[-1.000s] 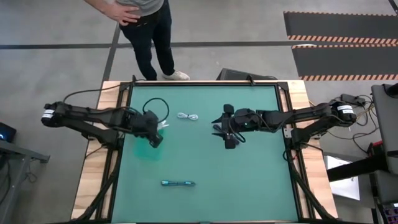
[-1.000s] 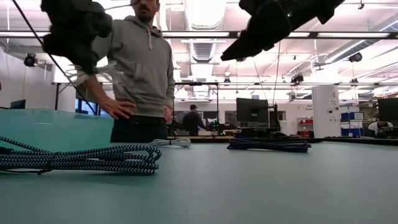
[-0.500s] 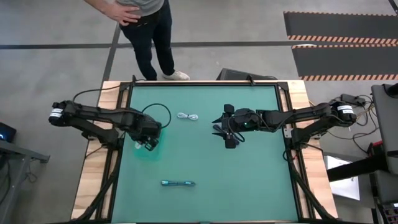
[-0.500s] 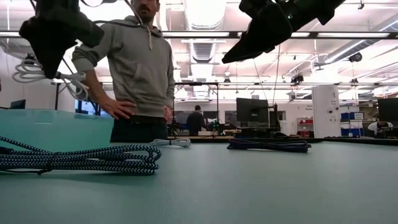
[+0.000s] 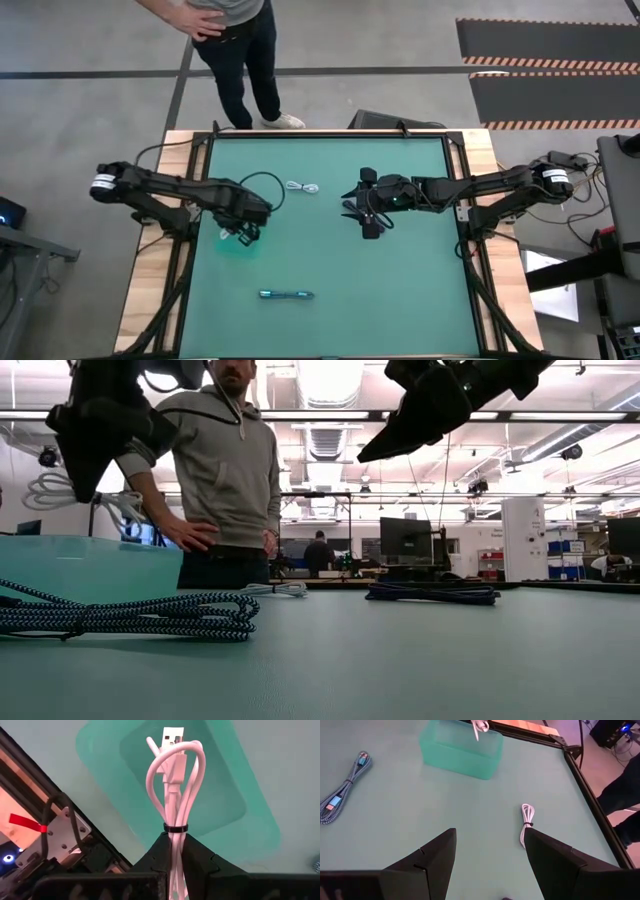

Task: Pick and place USB-C Cables
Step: Put the white charger cable into the green bin

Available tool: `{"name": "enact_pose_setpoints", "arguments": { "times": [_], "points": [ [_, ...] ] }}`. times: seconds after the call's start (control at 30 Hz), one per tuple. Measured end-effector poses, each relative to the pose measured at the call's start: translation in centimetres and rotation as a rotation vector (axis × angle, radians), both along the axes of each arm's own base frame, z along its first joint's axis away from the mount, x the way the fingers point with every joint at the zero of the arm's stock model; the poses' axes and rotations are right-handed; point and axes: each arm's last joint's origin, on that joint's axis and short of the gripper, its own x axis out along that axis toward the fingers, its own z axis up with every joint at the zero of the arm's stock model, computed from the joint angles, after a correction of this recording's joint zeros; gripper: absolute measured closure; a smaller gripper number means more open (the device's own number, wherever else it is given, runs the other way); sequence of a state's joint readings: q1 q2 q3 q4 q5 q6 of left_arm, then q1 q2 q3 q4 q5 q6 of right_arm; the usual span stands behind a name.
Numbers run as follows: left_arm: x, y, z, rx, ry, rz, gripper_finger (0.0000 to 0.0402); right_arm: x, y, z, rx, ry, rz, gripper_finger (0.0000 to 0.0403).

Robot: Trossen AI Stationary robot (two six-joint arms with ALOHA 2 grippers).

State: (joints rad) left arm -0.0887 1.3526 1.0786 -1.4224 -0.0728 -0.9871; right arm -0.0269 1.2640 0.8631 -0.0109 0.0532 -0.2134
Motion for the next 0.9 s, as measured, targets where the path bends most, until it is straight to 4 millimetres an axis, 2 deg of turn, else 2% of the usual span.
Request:
{"name": "enact_pose_setpoints", "arguments": {
  "times": [0.4, 0.9],
  "points": [
    [0.7, 0.3, -1.8, 0.051, 0.039, 0.038, 0.0390, -0.1, 0.0, -0.1, 0.003, 0.015, -0.001, 0.0177],
    [0.0, 0.4, -4.7, 0.070, 0.024, 0.135, 0.0390, -0.1, 0.0, -0.1, 0.004, 0.015, 0.000, 0.0177]
  ]
}}
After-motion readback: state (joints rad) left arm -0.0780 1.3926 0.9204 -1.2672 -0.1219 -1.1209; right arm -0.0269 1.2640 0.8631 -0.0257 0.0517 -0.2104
